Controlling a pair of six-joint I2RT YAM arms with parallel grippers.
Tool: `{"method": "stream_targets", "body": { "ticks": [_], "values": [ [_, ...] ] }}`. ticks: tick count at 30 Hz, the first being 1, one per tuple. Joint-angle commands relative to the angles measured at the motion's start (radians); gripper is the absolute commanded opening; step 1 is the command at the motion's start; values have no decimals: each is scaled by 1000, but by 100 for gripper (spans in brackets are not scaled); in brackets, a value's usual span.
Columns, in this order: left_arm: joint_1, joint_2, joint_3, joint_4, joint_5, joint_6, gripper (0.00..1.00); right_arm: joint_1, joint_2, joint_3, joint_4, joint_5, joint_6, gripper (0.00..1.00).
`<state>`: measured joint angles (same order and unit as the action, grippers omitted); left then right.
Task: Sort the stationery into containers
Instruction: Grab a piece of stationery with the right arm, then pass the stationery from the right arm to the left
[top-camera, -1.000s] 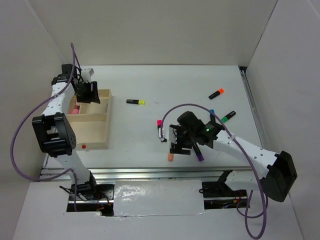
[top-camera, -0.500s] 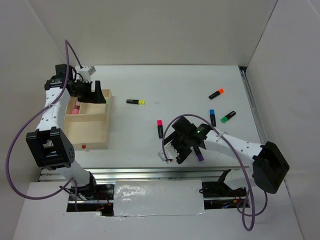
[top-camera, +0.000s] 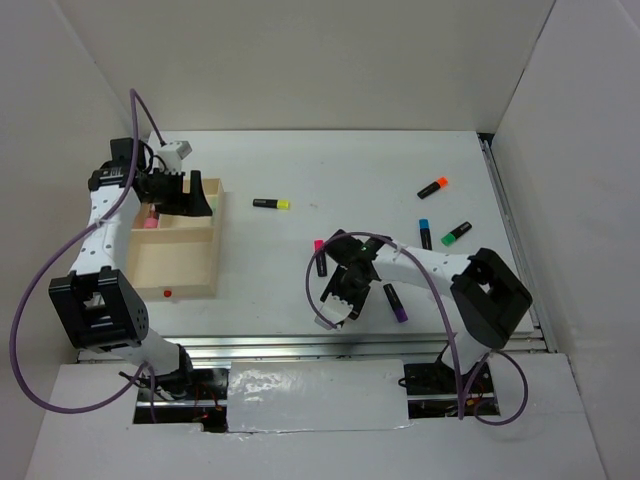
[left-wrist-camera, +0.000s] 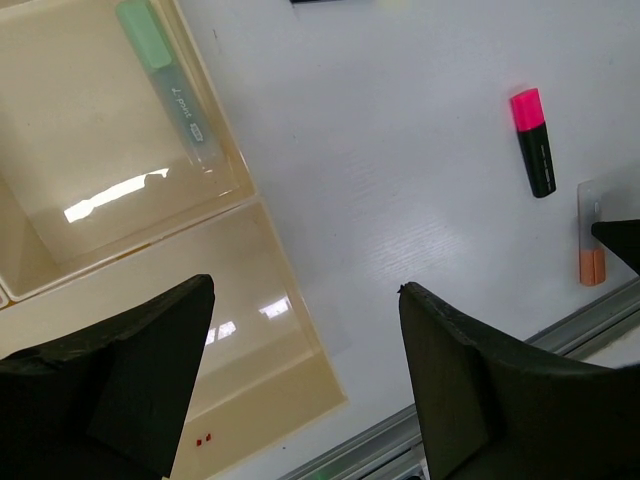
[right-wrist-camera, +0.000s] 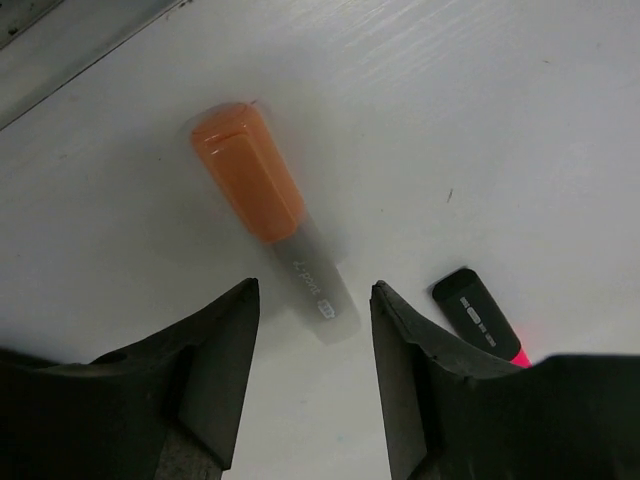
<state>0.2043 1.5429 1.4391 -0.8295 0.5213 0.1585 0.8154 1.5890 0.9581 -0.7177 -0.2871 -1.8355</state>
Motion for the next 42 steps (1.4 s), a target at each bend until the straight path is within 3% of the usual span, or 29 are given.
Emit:
{"method": "stream_targets", "body": {
  "ticks": [1, 14, 17, 21, 26, 29, 31, 32, 35, 36, 37, 39, 40, 42],
  "values": [
    [1, -20, -19, 32, 11, 12, 86, 5, 48, 65, -127, 25, -99, 55],
    [33, 8, -13, 33, 32, 1, 86, -9, 177, 116, -201, 46, -160, 50],
    [43, 10, -9, 30, 48, -2, 86, -4, 193, 125, -206, 31, -145, 43],
    [61, -4, -8, 33, 85, -4, 86, -5, 154, 97, -178, 2, -87, 23],
    [89, -91, -37, 119, 134, -53, 86, -38, 66, 91, -164, -73, 34, 12],
    [122, -208, -110, 216, 195, -111, 90, -62, -19, 138, -177, -165, 175, 5],
    [127, -275, -163, 318, 213, -149, 99, -103, -50, 180, -160, -271, 348, 3],
    [127, -341, -218, 349, 217, -189, 99, -120, -76, 224, -146, -308, 422, 1],
    [121, -435, -298, 429, 278, -247, 99, -191, -125, 287, -5, -434, 799, 0],
    [116, -454, -310, 446, 319, -266, 99, -220, -141, 291, 56, -448, 918, 0],
    [113, -475, -334, 457, 348, -286, 99, -232, -155, 294, 169, -460, 1137, 0],
    [101, -489, -356, 505, 410, -365, 99, -255, -188, 294, 316, -465, 1328, 0],
    [90, -504, -385, 538, 463, -397, 99, -257, -201, 291, 369, -445, 1504, 0],
    [52, -524, -419, 622, 497, -512, 99, -256, -201, 297, 464, -425, 1635, 0]
  ]
}}
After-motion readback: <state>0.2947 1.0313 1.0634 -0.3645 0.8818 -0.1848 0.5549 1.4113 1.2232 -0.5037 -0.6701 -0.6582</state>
